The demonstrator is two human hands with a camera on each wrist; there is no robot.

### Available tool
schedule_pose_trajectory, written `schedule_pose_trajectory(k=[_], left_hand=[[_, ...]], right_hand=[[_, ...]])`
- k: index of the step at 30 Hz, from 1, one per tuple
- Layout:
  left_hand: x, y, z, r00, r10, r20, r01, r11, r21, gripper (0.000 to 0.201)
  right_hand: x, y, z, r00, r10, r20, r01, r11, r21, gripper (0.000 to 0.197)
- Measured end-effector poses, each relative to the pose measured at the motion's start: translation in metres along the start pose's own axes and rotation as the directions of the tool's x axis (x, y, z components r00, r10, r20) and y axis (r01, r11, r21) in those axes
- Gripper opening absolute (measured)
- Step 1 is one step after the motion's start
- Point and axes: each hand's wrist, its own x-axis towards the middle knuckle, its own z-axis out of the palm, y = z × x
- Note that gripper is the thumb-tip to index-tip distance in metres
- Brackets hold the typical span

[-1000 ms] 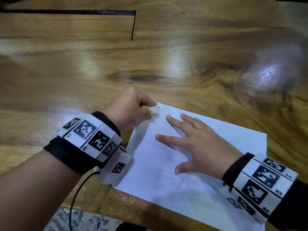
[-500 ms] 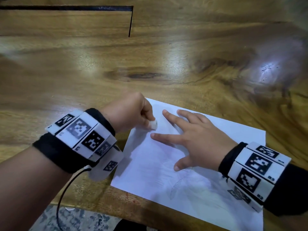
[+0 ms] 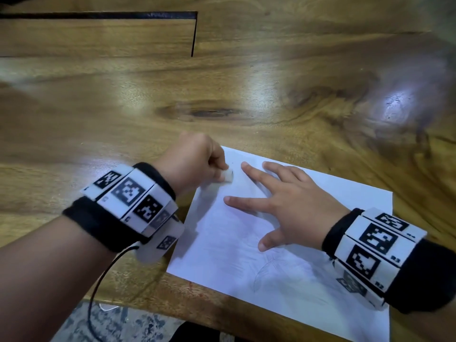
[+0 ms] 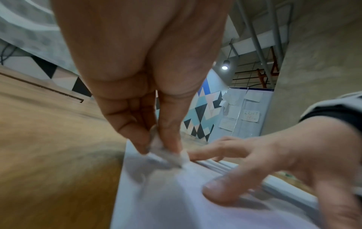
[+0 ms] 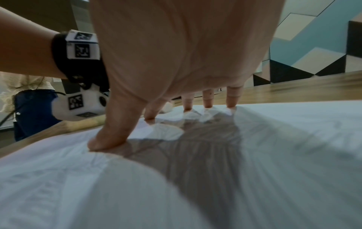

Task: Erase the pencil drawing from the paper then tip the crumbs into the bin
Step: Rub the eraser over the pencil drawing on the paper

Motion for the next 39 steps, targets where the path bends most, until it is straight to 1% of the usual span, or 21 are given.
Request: schedule_pose_trajectory(k=[3,4,8,9,13,14,15,18,19,20,22,24,25,26,28,29,30,33,35,37,39], left_hand=[[0.018,0.007,-0.002,0.992,0.022,-0.127,-0.022,1.000,0.001,0.013],[0.018,0.008,-0.003,0.992,0.031,-0.124,-0.030,0.999,0.012,0.013],[-0.001,0.006,0.000,0.993,0.027,0.118,-0.032,0.999,0.039,0.012],[-0.002,0.006,0.001,0.992,0.028,0.124,-0.033,0.999,0.041,0.012],[0.019,0.014,-0.003,0.994,0.044,-0.100,-0.042,0.999,0.018,0.010],[0.020,0.016,-0.003,0.992,0.058,-0.111,-0.055,0.998,0.029,0.009],[0.018,0.014,-0.003,0.995,0.069,-0.074,-0.066,0.997,0.044,0.007],[0.000,0.008,0.001,0.985,0.042,0.166,-0.056,0.995,0.080,0.025],[-0.002,0.007,0.002,0.984,0.034,0.177,-0.048,0.996,0.076,0.026],[-0.001,0.006,0.002,0.990,0.029,0.140,-0.038,0.998,0.059,0.021],[0.009,0.006,0.002,0.999,0.022,-0.023,-0.021,0.999,0.034,0.006],[0.015,0.007,0.001,0.990,0.037,-0.135,-0.032,0.999,0.043,0.004],[0.013,0.006,0.001,0.991,0.042,-0.130,-0.036,0.998,0.048,0.004],[0.009,0.004,0.001,0.995,0.041,-0.086,-0.037,0.998,0.055,0.007],[-0.004,0.000,0.003,0.998,0.025,0.054,-0.029,0.996,0.082,0.013],[-0.008,-0.001,0.003,0.996,0.015,0.091,-0.023,0.996,0.084,0.013],[-0.008,-0.002,0.003,0.997,0.008,0.076,-0.013,0.998,0.063,0.012],[0.008,-0.004,0.001,0.992,0.011,-0.127,-0.012,1.000,-0.009,0.013],[0.013,-0.003,0.001,0.985,0.015,-0.172,-0.014,1.000,0.006,0.012],[0.004,-0.007,0.001,0.995,0.007,-0.102,-0.004,0.999,0.035,0.013],[-0.012,-0.011,0.001,1.000,0.007,0.023,-0.009,0.997,0.083,0.017]], right_hand=[[0.000,0.000,0.001,1.000,0.002,0.000,-0.002,1.000,-0.015,0.085],[0.000,0.001,0.001,1.000,0.001,0.001,-0.001,1.000,-0.014,0.085],[0.002,0.002,0.002,1.000,0.001,-0.001,-0.001,1.000,-0.008,0.085],[0.002,0.002,0.002,1.000,0.001,0.000,-0.001,1.000,-0.009,0.085],[0.001,0.001,0.003,1.000,0.001,-0.003,-0.001,1.000,-0.014,0.085],[0.001,0.001,0.003,1.000,0.001,-0.002,-0.001,1.000,-0.014,0.085],[0.001,0.001,0.003,1.000,0.000,-0.001,0.000,1.000,-0.011,0.085],[0.002,0.002,0.003,1.000,0.000,-0.007,0.000,1.000,-0.003,0.085],[0.002,0.002,0.003,1.000,-0.001,-0.009,0.001,1.000,-0.003,0.085],[0.002,0.002,0.004,1.000,0.000,-0.012,0.000,1.000,-0.002,0.085],[0.001,0.002,0.004,1.000,0.000,-0.008,0.000,1.000,0.000,0.085],[0.001,0.002,0.004,1.000,-0.001,-0.003,0.001,1.000,-0.006,0.085],[0.001,0.002,0.004,1.000,-0.003,-0.004,0.003,1.000,-0.008,0.085],[0.001,0.002,0.003,1.000,-0.003,-0.007,0.003,1.000,-0.006,0.085],[0.001,0.002,0.003,1.000,-0.003,-0.011,0.003,1.000,-0.002,0.085],[0.001,0.002,0.003,1.000,-0.004,-0.011,0.004,1.000,-0.002,0.085],[0.000,0.002,0.003,1.000,-0.004,-0.012,0.004,1.000,-0.003,0.085],[0.000,0.002,0.002,1.000,-0.002,-0.009,0.001,1.000,-0.010,0.084],[0.000,0.002,0.002,1.000,0.001,-0.003,-0.001,1.000,-0.019,0.084],[0.000,0.002,0.002,1.000,0.001,-0.004,-0.001,1.000,-0.017,0.084],[0.000,0.002,0.002,1.000,0.003,-0.002,-0.003,1.000,-0.007,0.084]])
